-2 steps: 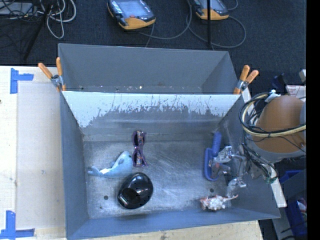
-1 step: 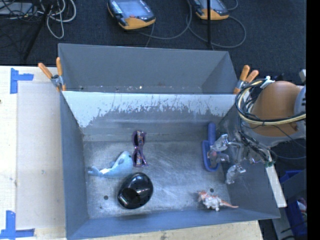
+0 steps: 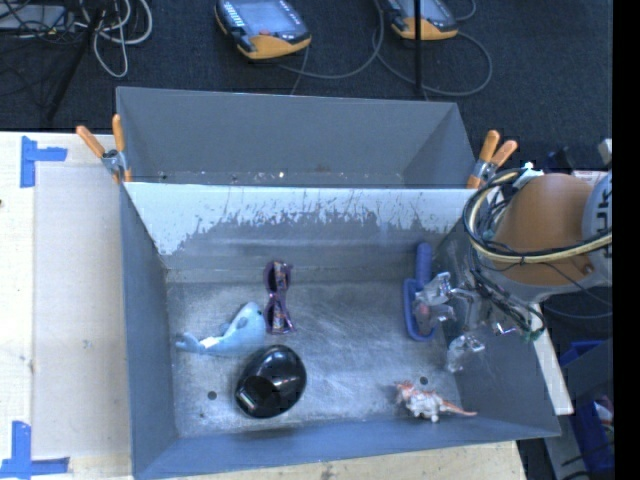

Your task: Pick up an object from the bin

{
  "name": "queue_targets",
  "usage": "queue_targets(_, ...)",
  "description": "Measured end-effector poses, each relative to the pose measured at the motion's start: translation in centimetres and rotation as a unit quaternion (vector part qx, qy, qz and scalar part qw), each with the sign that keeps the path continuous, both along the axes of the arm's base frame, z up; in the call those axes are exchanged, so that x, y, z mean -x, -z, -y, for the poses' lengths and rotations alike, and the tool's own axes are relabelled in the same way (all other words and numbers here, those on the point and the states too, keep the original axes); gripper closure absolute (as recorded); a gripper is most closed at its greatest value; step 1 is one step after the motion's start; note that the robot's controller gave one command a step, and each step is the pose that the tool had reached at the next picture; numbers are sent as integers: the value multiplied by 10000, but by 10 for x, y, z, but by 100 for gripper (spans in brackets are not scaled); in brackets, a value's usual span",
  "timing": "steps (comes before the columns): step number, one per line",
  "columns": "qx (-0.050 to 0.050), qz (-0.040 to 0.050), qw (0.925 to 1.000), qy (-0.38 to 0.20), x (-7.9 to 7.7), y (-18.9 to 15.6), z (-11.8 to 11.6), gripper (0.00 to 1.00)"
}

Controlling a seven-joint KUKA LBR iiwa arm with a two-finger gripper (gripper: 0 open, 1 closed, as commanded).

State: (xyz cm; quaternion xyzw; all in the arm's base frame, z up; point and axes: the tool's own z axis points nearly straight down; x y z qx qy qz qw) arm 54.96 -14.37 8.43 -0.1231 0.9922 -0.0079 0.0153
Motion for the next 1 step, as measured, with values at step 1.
queue_targets(1, -87, -179, 9956, -911, -57, 4, 7, 100)
